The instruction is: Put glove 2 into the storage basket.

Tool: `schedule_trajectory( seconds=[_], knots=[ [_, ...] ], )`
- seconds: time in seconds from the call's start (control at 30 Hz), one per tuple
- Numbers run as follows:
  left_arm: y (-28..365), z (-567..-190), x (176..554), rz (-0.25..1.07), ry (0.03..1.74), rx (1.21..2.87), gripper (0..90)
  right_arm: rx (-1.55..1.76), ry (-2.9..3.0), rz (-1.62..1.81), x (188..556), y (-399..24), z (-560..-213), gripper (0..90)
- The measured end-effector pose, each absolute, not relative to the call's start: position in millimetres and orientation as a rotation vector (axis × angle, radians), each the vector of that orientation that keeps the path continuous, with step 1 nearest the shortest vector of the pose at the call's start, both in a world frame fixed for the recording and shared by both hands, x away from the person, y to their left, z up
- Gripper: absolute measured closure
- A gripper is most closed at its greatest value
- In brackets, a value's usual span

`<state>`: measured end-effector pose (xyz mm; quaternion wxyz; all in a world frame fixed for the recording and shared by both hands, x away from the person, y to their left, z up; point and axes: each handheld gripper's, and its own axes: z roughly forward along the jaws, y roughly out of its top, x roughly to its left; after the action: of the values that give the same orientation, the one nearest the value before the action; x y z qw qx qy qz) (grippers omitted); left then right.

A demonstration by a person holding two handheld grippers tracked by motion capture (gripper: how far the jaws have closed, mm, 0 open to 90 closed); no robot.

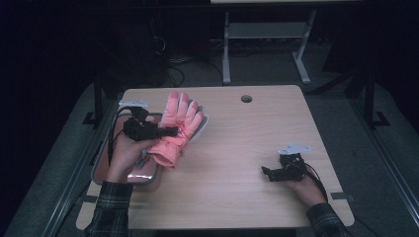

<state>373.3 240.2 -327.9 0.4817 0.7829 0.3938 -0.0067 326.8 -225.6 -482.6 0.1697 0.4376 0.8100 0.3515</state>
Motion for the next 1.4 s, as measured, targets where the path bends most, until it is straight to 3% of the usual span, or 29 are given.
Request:
schedule_trajectory(
  seconds=[0.47, 0.97, 1.4],
  knots=[
    [279, -326, 369, 0.025, 1.032, 1.877, 62.7, 1.243, 2.301, 0.999, 327, -226, -483, 9.6],
    [336, -341, 368, 0.082, 1.220, 1.814, 62.6, 1.244, 2.302, 0.999, 327, -226, -483, 9.6],
    [348, -368, 378, 0.082, 1.352, 1.850, 62.3, 1.245, 2.302, 0.999, 327, -226, -483, 9.6]
  ],
)
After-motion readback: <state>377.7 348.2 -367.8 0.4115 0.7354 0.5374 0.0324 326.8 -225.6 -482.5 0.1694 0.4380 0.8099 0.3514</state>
